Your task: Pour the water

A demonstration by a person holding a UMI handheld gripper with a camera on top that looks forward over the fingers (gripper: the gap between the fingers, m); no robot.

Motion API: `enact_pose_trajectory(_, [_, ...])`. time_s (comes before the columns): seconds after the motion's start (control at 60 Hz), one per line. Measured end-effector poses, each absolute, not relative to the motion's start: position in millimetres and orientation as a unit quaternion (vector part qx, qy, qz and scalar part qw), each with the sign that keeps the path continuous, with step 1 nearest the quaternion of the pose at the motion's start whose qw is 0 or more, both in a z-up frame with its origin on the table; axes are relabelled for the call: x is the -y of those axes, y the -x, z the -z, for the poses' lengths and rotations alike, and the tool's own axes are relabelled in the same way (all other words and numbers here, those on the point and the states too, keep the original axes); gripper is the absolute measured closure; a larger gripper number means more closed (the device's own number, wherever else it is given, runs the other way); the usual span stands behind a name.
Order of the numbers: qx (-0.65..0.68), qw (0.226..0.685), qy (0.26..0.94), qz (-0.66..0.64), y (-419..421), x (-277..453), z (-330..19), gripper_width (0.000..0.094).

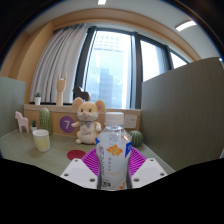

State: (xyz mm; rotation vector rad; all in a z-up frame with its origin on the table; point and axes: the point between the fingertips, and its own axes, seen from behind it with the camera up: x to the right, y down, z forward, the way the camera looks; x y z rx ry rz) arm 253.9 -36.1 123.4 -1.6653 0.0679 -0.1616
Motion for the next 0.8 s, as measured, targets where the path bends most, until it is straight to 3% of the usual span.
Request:
enact_pose_trajectory(0.233, [-0.002, 0.666, 0.738, 0.106, -246, 29, -121, 0.0607])
enact_pose_trajectory(0.433, [0.124, 0.636, 0.734, 0.202, -205, -16, -140, 0.0609])
enact_pose_trajectory(0.6, [0.267, 0.606, 0.675, 0.324, -154, -69, -171, 0.0610])
enact_pose_trajectory(0.8, [0.425, 0.545, 0.559, 0.459, -92, -112, -190, 0.0610])
